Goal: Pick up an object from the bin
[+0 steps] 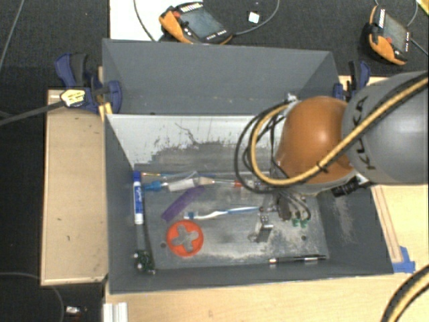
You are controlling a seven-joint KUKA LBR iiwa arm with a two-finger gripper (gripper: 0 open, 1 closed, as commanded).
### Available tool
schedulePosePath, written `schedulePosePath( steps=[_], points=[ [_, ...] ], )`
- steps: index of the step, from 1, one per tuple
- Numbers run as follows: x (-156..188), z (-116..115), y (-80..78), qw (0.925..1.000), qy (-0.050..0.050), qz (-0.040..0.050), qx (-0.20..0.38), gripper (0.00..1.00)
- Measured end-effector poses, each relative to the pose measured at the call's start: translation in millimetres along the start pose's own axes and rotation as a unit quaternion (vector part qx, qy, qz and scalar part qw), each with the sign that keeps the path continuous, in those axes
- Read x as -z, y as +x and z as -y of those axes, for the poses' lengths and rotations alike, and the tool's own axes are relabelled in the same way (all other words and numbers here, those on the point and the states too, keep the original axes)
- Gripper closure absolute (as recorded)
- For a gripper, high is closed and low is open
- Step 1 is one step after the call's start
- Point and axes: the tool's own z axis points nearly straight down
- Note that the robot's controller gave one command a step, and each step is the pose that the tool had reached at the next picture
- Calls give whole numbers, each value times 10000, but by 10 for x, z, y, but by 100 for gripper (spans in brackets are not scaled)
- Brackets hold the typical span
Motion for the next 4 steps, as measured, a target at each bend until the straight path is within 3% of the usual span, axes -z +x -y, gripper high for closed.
schedulePosePath(
  steps=[1,2,3,4],
  points=[
    [39,2,-19,10000,-2,39,-14,0],
    [-740,-405,-699,9999,-10,55,85,0],
    [-228,-315,-591,9995,-5,82,-305,0],
    [-454,-442,-569,9985,-10,42,546,0]
  ],
)
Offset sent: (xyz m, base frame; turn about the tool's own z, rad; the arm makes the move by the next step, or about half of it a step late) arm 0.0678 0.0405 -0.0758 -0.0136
